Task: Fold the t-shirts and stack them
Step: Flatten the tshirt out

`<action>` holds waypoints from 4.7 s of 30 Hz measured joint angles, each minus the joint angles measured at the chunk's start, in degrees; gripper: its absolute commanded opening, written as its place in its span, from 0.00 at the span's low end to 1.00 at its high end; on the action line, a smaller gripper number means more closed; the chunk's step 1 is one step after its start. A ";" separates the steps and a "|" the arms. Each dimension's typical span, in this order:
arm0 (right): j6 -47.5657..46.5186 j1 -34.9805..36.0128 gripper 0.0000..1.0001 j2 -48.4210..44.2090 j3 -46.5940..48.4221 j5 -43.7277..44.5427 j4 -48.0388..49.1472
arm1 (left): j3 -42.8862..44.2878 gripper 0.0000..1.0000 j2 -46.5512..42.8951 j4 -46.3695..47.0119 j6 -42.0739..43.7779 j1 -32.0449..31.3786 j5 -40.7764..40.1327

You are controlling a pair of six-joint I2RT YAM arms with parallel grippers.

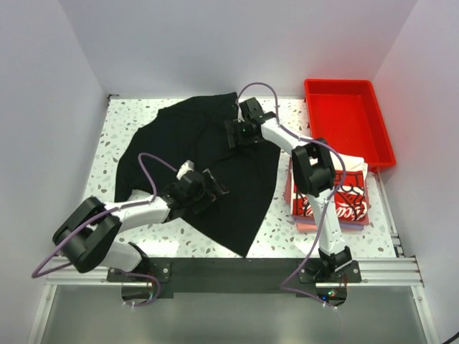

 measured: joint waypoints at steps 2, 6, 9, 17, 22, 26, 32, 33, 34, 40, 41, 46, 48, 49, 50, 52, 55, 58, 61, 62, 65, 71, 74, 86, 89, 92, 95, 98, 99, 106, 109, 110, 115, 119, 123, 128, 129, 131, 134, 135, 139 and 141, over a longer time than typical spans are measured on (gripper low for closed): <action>-0.50 -0.33 0.99 4.42 7.67 -0.15 -1.70 | 2.64 1.00 3.48 2.01 -0.04 -1.07 0.61; -1.40 -1.14 0.99 12.72 21.40 -0.96 -2.89 | 10.34 1.00 11.76 3.37 0.85 -1.99 2.34; -2.03 -2.14 0.99 16.59 27.65 -2.40 -2.29 | 17.90 1.00 17.86 1.90 2.99 -2.32 3.30; -5.49 -4.04 0.99 15.39 27.74 -4.24 -2.47 | 23.91 1.00 11.74 -12.35 12.41 -4.81 -0.20; -4.22 -3.98 0.99 0.07 11.30 -4.74 -2.75 | 23.45 1.00 -4.72 -19.91 17.64 -4.68 -8.72; -1.22 -3.19 0.99 -19.19 -8.74 -4.15 0.42 | 24.85 1.00 -8.31 -23.23 21.81 4.52 -11.19; 4.26 0.28 0.99 -37.22 -32.87 -2.12 6.05 | 28.98 1.00 0.83 -24.02 29.42 17.94 -12.33; 4.74 0.66 0.99 -37.22 -34.64 -1.84 6.19 | 30.40 1.00 3.21 -23.61 30.51 19.63 -11.91; 5.14 0.81 0.99 -36.61 -35.82 -1.55 6.10 | 32.15 1.00 6.21 -23.04 31.74 21.35 -11.47; 5.40 0.26 0.99 -29.92 -36.26 1.25 4.81 | 46.27 1.00 25.07 -22.84 38.16 28.81 -10.19; 5.29 0.20 0.99 -28.68 -35.63 1.64 4.28 | 49.03 1.00 28.44 -23.19 38.91 29.38 -10.12; 4.46 0.17 0.99 -20.92 -28.06 4.37 2.54 | 54.86 1.00 38.60 -24.63 41.55 30.53 -9.49; 4.09 0.09 0.99 -17.75 -24.44 4.92 2.19 | 54.86 1.00 39.89 -25.53 41.75 30.88 -9.11; 4.00 0.04 0.99 -15.91 -22.27 5.51 1.84 | 54.86 1.00 40.19 -25.68 42.07 31.12 -9.09; 3.89 -0.02 0.99 -14.16 -20.28 6.10 1.49 | 54.97 1.00 40.19 -25.68 42.14 31.34 -8.96; 3.80 -0.26 0.99 -11.23 -17.20 6.95 0.87 | 55.34 1.00 40.37 -25.77 42.40 32.24 -8.79; 3.17 -0.90 0.99 -8.07 -12.17 7.65 -0.76 | 56.08 1.00 41.20 -25.64 42.51 33.88 -8.96; 2.40 -1.81 0.99 -4.44 -6.34 7.98 -2.56 | 56.65 1.00 41.70 -25.66 42.32 35.17 -9.35; 1.73 -2.93 0.99 -0.63 -0.33 8.24 -3.65 | 56.87 1.00 41.86 -25.73 41.38 36.02 -10.19; 1.40 -3.41 0.99 1.01 2.32 8.22 -4.02 | 56.72 1.00 41.86 -25.70 40.98 36.17 -10.54; 0.44 -5.22 0.99 5.88 10.40 7.96 -4.92 | 54.21 1.00 40.57 -24.20 40.33 36.44 -11.58; -2.23 -9.05 0.99 12.61 22.23 4.52 -5.51 | 48.52 1.00 36.04 -24.92 38.49 36.50 -11.89; -3.67 -9.90 0.99 12.90 23.06 2.47 -6.03 | 49.09 1.00 35.54 -27.34 38.45 36.59 -11.50; -4.92 -4.76 0.99 -15.87 -9.55 -3.30 -0.76 | 23.61 1.00 -0.83 -27.43 30.29 28.79 -5.79; -2.27 -2.64 0.99 -27.58 -22.43 -6.03 4.90 | 12.70 1.00 -9.31 -26.82 26.23 24.92 -2.23; -0.31 -2.38 0.99 -33.86 -30.64 -7.45 8.24 | 3.89 1.00 -13.25 -24.50 23.10 24.30 0.15; 0.59 -2.43 0.99 -35.12 -35.39 -7.93 9.92 | -2.49 1.00 -14.56 -21.31 21.09 24.30 1.20; 0.87 -2.29 0.99 -35.15 -39.01 -7.91 10.23 | -2.73 1.00 -13.18 -16.68 20.11 24.30 1.73; 0.87 -2.23 0.99 -35.15 -39.80 -7.91 10.21 | -2.58 1.00 -12.17 -15.41 19.93 24.33 1.79; 0.87 -2.03 0.99 -38.84 -43.54 -6.71 9.70 | -2.23 1.00 -11.06 -14.36 19.41 24.30 1.09; 0.87 -2.05 0.99 -41.03 -43.56 -6.16 9.86 | -1.20 1.00 -12.90 -21.62 18.14 24.30 -0.96; 0.87 -2.05 0.99 -41.42 -43.54 -6.10 9.86 | -1.09 1.00 -13.75 -24.22 17.53 24.30 -1.75; 0.85 -2.05 0.99 -41.64 -43.54 -5.22 9.53 | -1.25 1.00 -17.86 -34.99 15.13 24.30 -4.92; 0.72 -2.05 0.99 -41.59 -43.54 -3.58 8.63 | -0.85 1.00 -18.12 -39.04 12.98 24.30 -6.86; 0.33 -2.05 0.99 -41.57 -43.54 -3.13 8.07 | 1.09 1.00 -16.96 -45.33 11.91 24.11 -9.70; -0.24 -2.05 0.99 -41.57 -43.54 -3.13 7.56 | 7.65 1.00 -19.56 -51.17 14.64 24.11 -10.16; -0.26 -2.05 0.99 -41.57 -43.54 -3.13 7.54 | 8.68 1.00 -20.83 -50.86 15.56 24.11 -9.49; -0.44 -2.05 0.99 -41.57 -43.54 -3.15 7.54 | 10.67 1.00 -24.33 -49.57 17.57 24.11 -7.80; -0.59 -2.05 0.99 -41.57 -43.54 -3.26 7.56 | 12.22 1.00 -26.75 -48.04 19.37 24.11 -6.88; -0.63 -2.05 0.99 -41.57 -43.54 -3.32 7.56 | 12.59 1.00 -26.58 -47.65 19.80 24.11 -6.86; -0.63 -2.05 0.99 -41.57 -43.54 -3.39 7.58 | 12.76 1.00 -21.16 -43.34 21.84 24.11 -5.03; -0.63 -2.05 0.99 -41.57 -43.56 -3.41 7.58 | 12.09 1.00 -17.49 -38.77 23.02 24.11 -1.53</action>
